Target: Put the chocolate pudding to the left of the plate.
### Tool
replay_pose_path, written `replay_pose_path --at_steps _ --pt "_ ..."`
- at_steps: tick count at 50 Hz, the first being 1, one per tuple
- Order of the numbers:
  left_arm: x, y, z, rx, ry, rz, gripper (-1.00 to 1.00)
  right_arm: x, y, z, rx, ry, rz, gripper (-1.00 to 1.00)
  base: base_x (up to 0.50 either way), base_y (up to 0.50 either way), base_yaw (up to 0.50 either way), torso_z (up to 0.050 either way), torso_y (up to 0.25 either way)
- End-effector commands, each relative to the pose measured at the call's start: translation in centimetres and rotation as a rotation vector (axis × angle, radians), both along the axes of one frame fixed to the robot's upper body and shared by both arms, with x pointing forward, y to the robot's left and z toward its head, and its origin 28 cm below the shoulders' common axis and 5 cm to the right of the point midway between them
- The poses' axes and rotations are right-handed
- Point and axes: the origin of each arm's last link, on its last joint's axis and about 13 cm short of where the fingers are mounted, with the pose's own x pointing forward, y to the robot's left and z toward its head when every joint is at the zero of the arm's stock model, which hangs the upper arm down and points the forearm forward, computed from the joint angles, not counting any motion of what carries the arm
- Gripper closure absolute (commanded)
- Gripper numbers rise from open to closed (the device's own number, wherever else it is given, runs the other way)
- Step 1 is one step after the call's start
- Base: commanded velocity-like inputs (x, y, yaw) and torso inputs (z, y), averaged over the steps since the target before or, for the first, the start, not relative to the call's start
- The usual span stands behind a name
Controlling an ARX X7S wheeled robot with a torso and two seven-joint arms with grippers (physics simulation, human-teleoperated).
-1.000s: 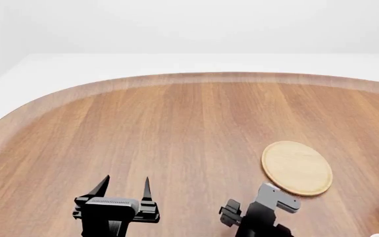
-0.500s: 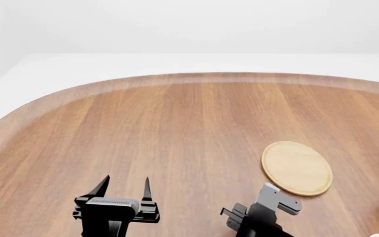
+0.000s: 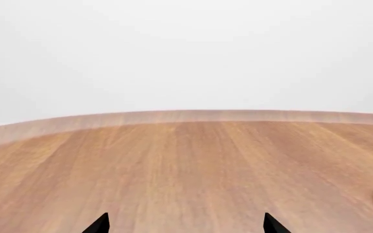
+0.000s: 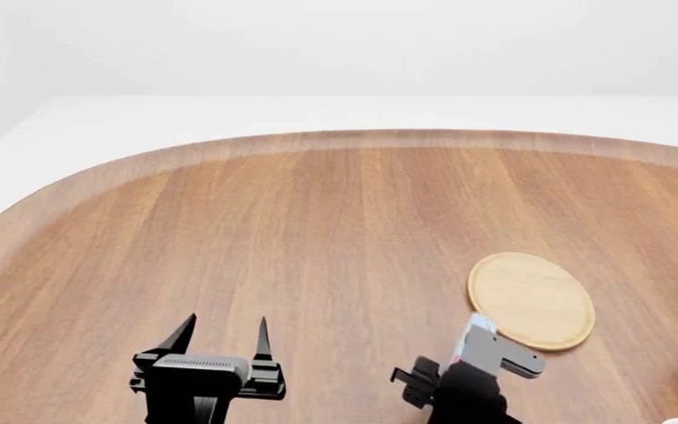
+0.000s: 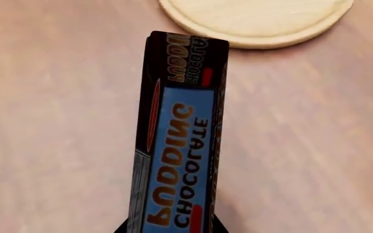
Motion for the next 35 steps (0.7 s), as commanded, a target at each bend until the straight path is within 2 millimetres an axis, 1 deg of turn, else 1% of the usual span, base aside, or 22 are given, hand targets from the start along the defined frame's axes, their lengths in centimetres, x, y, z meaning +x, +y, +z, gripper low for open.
replay_pose_path --at_steps 1,9,10,15,16,18,26,35 --pt "-0.1 0.0 0.0 -0.001 -0.012 -0.015 -1.0 -0.8 0.0 1.3 -0.021 -0.046 0.075 1.0 0.0 0.0 0.0 0.0 0.0" --pt "0.0 0.1 0.1 -0.006 0.014 -0.018 -1.0 -1.1 -0.2 2.1 -0.043 -0.056 0.131 1.0 0.0 0.0 0.0 0.0 0.0" --pt "0.0 0.1 0.1 -0.007 0.019 -0.018 -1.0 -1.2 -0.2 2.2 -0.012 -0.099 0.18 1.0 0.0 0.0 0.0 0.0 0.0" --pt "0.3 0.3 0.6 -0.014 0.04 -0.02 -1.0 -1.1 -0.1 2.6 -0.041 -0.07 0.269 1.0 0.0 0.0 0.0 0.0 0.0" --pt "0.3 0.3 0.7 -0.015 0.042 -0.02 -1.0 -1.1 -0.1 2.8 -0.012 -0.105 0.31 1.0 0.0 0.0 0.0 0.0 0.0" --pt "0.4 0.4 1.1 -0.017 0.044 -0.02 -1.0 -1.1 -0.2 3.0 -0.017 -0.097 0.32 1.0 0.0 0.0 0.0 0.0 0.0" --pt "0.8 0.8 3.2 -0.015 0.043 -0.019 -1.0 -0.6 -0.6 4.3 -0.022 -0.108 0.377 1.0 0.0 0.0 0.0 0.0 0.0" --pt "2.4 0.7 6.4 0.021 0.066 -0.053 -1.0 0.7 -1.0 6.1 -0.044 -0.106 0.419 1.0 0.0 0.0 0.0 0.0 0.0"
